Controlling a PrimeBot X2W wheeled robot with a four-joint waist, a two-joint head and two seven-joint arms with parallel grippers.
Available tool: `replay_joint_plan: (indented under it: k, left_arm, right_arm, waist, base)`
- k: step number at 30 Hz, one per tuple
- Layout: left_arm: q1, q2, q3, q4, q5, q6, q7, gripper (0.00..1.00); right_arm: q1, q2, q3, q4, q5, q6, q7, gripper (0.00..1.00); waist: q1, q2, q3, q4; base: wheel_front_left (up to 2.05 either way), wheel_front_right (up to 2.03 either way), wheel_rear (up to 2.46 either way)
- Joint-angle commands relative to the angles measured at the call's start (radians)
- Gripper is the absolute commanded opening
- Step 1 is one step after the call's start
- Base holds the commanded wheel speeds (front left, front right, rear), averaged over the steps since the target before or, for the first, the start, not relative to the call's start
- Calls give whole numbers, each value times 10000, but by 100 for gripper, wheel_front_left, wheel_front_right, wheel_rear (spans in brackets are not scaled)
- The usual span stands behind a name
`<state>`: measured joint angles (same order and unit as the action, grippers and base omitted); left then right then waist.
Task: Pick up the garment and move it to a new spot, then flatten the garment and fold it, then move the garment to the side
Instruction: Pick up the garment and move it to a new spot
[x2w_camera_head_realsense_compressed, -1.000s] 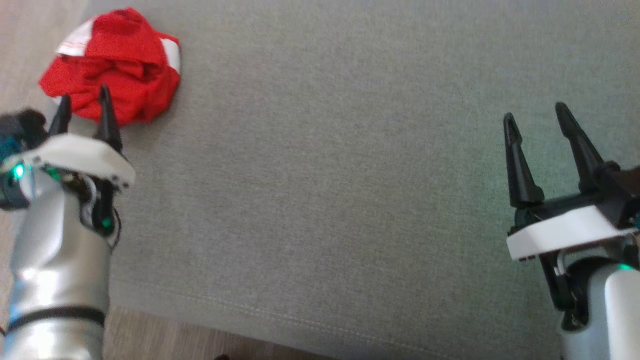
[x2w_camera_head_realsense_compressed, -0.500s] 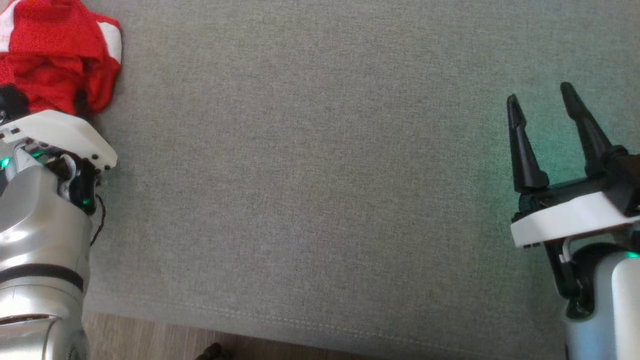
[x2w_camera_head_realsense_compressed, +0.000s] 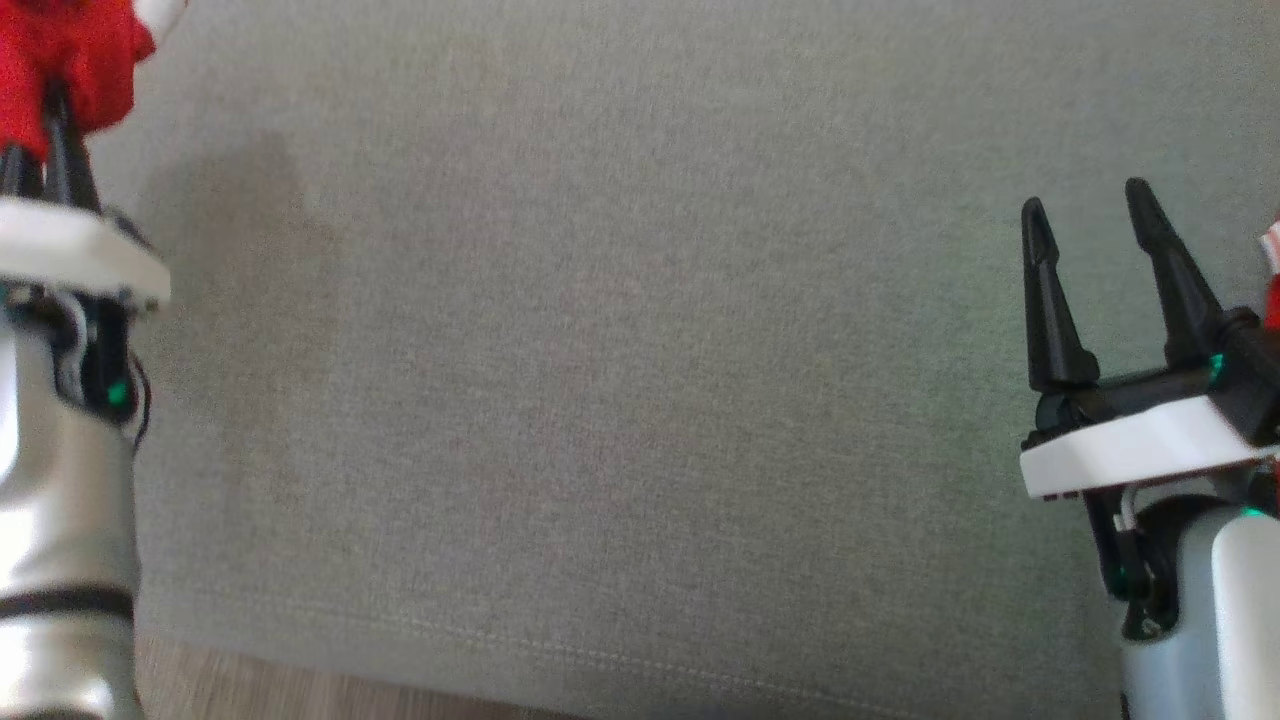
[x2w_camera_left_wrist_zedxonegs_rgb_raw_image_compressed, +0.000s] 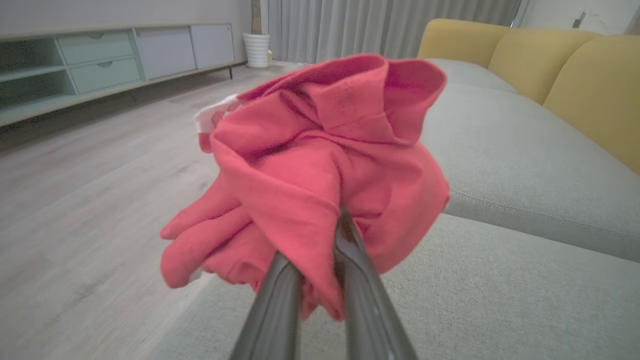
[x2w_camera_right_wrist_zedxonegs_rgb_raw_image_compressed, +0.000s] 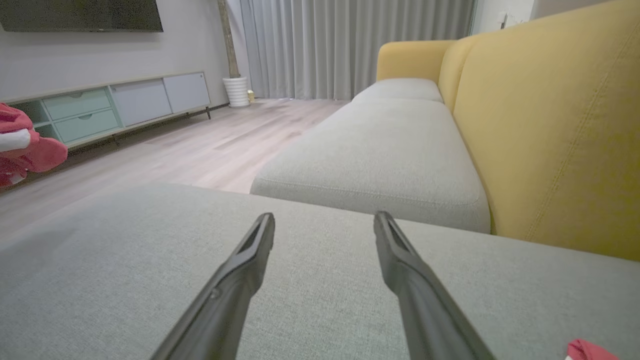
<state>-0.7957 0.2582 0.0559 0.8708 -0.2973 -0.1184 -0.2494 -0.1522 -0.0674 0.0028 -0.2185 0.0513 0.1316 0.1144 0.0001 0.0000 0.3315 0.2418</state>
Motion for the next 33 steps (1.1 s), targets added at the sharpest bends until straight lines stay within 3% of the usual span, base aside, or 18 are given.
replay_joint_plan:
  k: [1,10,19,26,33]
  left_arm:
    - [632,578,433,-912,180,133,-121,0]
    - [3987,-20,1097,-4761,730,486,-123,0]
    - [6596,-767,609,-7800,985,787,354,0]
    - [6816,-1030,-838,-8430,1261,299,933,0]
    - [6241,-1277,-2745,-7777,1376,-32,1064,0]
  right_arm:
    - [49,114,232,-225,119,-9,-186,100]
    - [864,167,133,281,776,-9,-803,100]
    - [1514,170,207,504,1246,-9,-984,100]
    - [1469,171,329,531,1450,-9,-1027,100]
    - [1334,171,698,741,1808,-9,-1211,100]
  waist:
    - [-1,0,-627,-166]
    - [-1,0,-2107,-720]
    - [-1,0,-2598,-1348]
    - [-1,0,-2284,-1986]
    - [-1,0,-1829,-3121]
  base:
    - [0,0,0]
    - [0,0,0]
    - [0,0,0]
    - [0,0,0]
    - [0,0,0]
